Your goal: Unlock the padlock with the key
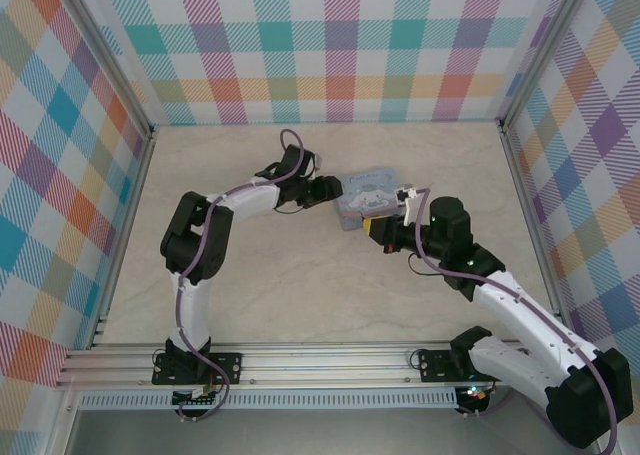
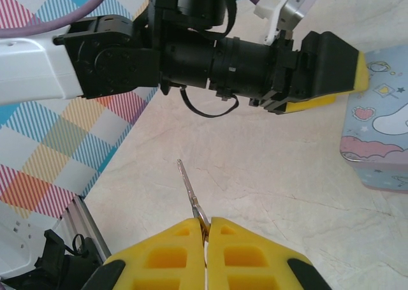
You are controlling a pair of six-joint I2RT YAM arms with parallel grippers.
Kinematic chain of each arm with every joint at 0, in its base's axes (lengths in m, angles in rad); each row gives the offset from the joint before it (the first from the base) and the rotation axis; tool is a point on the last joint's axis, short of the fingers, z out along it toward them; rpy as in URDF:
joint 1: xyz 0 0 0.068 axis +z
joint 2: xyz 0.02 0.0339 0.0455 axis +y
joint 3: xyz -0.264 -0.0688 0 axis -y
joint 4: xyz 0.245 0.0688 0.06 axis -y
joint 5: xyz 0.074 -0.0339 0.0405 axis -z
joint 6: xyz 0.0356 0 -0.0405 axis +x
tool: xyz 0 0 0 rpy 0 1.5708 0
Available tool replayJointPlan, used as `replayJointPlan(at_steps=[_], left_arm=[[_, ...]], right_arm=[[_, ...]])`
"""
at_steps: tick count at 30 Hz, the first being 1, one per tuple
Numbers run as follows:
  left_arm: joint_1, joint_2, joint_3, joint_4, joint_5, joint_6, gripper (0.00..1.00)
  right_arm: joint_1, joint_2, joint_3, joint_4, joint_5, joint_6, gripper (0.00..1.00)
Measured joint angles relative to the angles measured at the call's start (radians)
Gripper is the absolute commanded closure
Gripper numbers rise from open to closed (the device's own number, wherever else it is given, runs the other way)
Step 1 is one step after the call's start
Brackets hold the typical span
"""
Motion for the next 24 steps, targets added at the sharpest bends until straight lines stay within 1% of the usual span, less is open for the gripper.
replayJointPlan(at_steps=[7, 11, 16, 18, 20, 24], left_arm=[[0.019, -0.069, -0.083, 0.008, -0.004, 0.027, 0.54], [0.044, -0.098, -0.154, -0.038, -0.039, 0.050, 0.57], [0.085, -0.134, -0.236, -0.084, -0.062, 0.068, 0.57], [0.099, -0.156, -0.253, -0.091, -0.063, 0.072, 0.57], [0.105, -0.182, -0.259, -0.090, -0.056, 0.073, 0.53], [0.103, -0.213, -0.258, -0.068, -0.026, 0.069, 0.39]], right_arm=[[0.000, 0.000, 0.000, -0.006, 0.006, 0.000, 0.93], [0.000, 0.000, 0.000, -0.010, 0.008, 0.000, 0.92], [0.000, 0.000, 0.000, -0.020, 0.011, -0.007, 0.92], [0.000, 0.000, 0.000, -0.021, 0.012, -0.008, 0.92], [0.000, 0.001, 0.000, -0.020, 0.012, -0.008, 0.92], [0.000, 0.014, 0.000, -0.019, 0.011, -0.008, 0.92]])
